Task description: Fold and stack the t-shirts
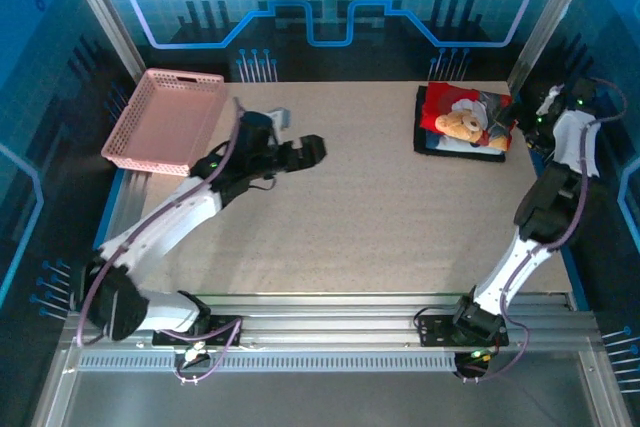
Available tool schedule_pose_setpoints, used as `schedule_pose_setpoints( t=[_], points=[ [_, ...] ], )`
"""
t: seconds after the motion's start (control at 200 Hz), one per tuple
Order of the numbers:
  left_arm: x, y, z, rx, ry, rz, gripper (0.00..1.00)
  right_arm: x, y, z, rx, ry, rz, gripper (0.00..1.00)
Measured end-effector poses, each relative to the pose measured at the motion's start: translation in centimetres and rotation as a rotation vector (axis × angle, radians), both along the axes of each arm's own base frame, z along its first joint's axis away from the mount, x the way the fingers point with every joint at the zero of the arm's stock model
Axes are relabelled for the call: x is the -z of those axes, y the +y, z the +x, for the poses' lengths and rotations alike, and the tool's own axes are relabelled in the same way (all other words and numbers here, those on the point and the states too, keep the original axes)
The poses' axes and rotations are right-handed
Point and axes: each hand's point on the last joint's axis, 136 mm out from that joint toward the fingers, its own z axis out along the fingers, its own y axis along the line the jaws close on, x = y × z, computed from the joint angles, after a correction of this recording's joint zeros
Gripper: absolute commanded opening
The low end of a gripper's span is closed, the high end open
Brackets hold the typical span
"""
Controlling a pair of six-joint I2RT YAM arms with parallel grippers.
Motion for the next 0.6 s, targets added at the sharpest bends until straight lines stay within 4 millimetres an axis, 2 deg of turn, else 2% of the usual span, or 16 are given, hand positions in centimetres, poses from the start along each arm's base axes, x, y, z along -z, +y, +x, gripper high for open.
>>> schedule_pose_setpoints(
  t=[0.11, 0.21, 0.285, 0.34, 0.4, 0.44, 0.505, 0.6],
  points=[
    [1.0, 5.8, -0.8, -0.155, -0.018, 0.030, 0.99, -2.3, 3.6, -4.1, -0.030, -0.107, -0.019, 1.00],
    [3.5, 10.5, -2.1, -0.290, 0.003, 0.082, 0.99, -2.0, 7.9, -6.7, -0.090, -0.180, -0.047, 1.00],
    [6.1, 14.1, -3.1, -0.395, 0.033, 0.131, 0.99, 0.1, 11.9, -7.6, -0.168, -0.196, -0.075, 1.00],
    [7.9, 16.5, -3.6, -0.461, 0.056, 0.180, 0.99, 2.5, 15.3, -8.0, -0.252, -0.185, -0.116, 1.00],
    [9.8, 18.5, -4.1, -0.513, 0.085, 0.238, 0.99, 5.0, 18.8, -8.3, -0.354, -0.180, -0.165, 1.00],
    [10.8, 19.5, -4.1, -0.530, 0.093, 0.278, 0.99, 6.4, 20.4, -8.5, -0.406, -0.188, -0.208, 1.00],
    [12.0, 20.5, -3.7, -0.533, 0.084, 0.340, 0.99, 8.1, 21.8, -8.6, -0.452, -0.202, -0.273, 1.00],
    [13.3, 21.2, -2.6, -0.516, 0.034, 0.413, 0.99, 9.2, 21.3, -7.2, -0.448, -0.212, -0.378, 1.00]
  ],
)
